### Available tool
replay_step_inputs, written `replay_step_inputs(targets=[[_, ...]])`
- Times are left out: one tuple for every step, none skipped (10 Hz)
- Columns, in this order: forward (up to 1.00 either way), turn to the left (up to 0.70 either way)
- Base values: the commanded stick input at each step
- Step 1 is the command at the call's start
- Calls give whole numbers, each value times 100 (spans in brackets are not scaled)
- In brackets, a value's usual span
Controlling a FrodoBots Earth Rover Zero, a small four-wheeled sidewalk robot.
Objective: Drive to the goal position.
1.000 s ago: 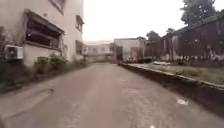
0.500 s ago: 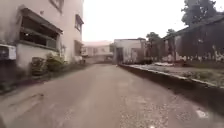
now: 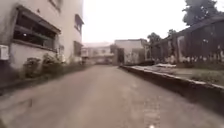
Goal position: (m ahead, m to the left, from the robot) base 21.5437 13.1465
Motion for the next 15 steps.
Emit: replay_step_inputs(targets=[[70, 0], [70, 0], [70, 0], [70, 0], [70, 0], [70, 0], [70, 0], [70, 0], [70, 0], [70, 0], [70, 0], [70, 0], [70, 0], [70, 0], [70, 0]])
